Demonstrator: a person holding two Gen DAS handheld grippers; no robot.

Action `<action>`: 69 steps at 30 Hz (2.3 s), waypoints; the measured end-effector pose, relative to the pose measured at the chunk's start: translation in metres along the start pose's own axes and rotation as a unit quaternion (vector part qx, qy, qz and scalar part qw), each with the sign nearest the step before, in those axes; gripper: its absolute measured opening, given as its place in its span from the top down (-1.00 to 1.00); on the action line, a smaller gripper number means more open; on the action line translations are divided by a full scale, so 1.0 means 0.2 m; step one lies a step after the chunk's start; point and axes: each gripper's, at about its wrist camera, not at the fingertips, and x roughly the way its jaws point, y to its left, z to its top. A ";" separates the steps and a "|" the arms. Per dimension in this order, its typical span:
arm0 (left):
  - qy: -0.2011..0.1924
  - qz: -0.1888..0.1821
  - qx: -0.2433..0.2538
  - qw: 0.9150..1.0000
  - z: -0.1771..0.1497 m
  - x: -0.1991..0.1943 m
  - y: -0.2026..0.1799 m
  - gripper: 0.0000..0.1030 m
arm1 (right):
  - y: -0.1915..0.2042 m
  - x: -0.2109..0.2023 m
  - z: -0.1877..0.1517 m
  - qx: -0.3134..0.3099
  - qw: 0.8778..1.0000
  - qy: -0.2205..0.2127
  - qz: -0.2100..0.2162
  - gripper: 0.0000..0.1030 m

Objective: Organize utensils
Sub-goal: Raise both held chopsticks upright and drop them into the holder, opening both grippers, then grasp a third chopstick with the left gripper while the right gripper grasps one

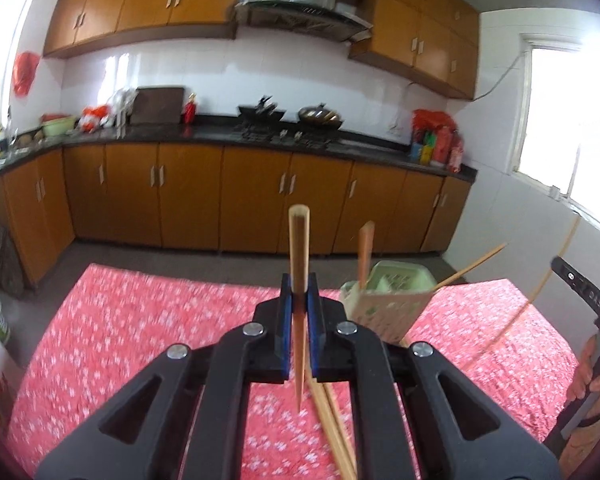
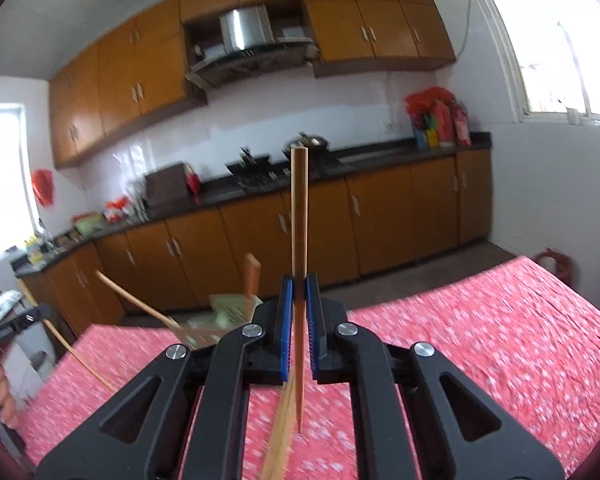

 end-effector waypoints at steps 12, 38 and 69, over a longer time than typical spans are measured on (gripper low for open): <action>-0.121 -0.042 -0.023 0.992 0.40 0.04 -0.30 0.85 | 0.23 0.14 0.21 0.002 0.994 -0.104 0.024 0.85; -0.092 -0.022 -0.051 0.994 0.27 0.32 -0.23 0.46 | 0.20 0.31 0.08 0.007 0.999 -0.041 -0.002 0.37; 0.172 0.045 -0.077 0.981 -0.78 0.37 0.07 0.28 | 0.08 0.45 -0.99 -0.043 0.944 0.326 -0.022 0.63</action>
